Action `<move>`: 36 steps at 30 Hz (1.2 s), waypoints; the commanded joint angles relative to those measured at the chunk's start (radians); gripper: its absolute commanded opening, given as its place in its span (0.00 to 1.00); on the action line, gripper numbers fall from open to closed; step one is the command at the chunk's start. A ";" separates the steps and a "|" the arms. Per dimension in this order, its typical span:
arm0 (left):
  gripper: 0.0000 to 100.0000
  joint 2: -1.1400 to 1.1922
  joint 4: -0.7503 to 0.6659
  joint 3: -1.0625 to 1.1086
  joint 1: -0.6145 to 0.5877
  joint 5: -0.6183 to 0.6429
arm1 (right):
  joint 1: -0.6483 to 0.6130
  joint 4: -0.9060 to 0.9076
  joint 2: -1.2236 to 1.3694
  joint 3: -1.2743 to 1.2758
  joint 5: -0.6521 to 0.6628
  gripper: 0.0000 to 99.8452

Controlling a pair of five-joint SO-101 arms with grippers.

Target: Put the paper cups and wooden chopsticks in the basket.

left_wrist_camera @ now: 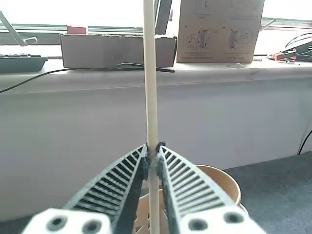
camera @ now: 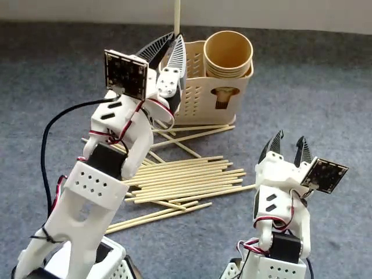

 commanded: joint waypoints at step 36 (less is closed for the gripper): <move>0.01 0.344 -0.255 -0.180 -0.154 0.081 | -0.007 -0.024 -0.013 -0.005 0.003 0.20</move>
